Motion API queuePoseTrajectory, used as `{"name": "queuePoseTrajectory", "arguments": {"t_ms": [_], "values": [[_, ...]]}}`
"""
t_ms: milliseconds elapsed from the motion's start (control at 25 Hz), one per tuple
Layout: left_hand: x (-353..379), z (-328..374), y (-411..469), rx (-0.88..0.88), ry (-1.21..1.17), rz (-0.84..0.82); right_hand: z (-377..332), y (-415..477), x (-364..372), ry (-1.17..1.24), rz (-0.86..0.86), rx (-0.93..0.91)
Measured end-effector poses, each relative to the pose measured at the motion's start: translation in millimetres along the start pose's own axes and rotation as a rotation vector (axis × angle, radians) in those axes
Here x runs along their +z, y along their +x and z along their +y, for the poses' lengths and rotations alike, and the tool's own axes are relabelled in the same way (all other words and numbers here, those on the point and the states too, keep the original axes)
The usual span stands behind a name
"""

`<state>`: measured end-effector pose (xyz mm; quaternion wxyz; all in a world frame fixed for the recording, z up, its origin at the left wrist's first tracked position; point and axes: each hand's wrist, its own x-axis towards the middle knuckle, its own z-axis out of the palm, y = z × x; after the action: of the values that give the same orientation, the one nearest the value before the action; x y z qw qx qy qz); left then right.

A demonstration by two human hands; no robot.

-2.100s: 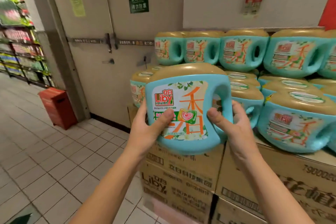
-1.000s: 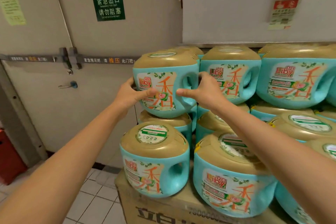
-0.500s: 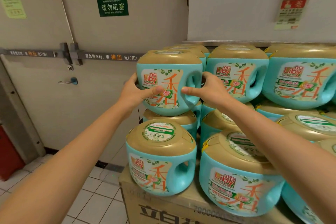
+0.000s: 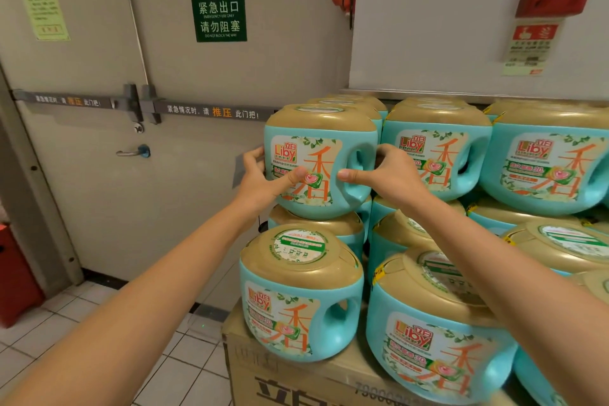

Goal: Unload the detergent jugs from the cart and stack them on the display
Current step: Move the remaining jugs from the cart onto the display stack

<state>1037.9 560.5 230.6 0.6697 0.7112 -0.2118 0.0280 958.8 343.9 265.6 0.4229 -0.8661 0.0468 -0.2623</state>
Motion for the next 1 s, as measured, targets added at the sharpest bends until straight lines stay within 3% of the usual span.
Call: {"name": "queuePoseTrajectory", "arguments": {"t_ms": [240, 440, 640, 800, 1000], "values": [[1, 3, -3, 0.0, 0.035, 0.003, 1, -2, 1, -0.017, -0.012, -0.001], [5, 16, -17, 0.054, 0.138, 0.208, -3, -9, -1, -0.072, -0.042, 0.007], [6, 39, -54, 0.239, -0.131, 0.342, -9, -52, -28, 0.035, 0.212, -0.039], [40, 42, -113, 0.219, -0.308, 0.096, 7, -135, -61, 0.246, 0.422, -0.137], [116, 31, -213, 0.101, -0.364, -0.253, 54, -273, -106, 0.304, 0.597, -0.019]]}}
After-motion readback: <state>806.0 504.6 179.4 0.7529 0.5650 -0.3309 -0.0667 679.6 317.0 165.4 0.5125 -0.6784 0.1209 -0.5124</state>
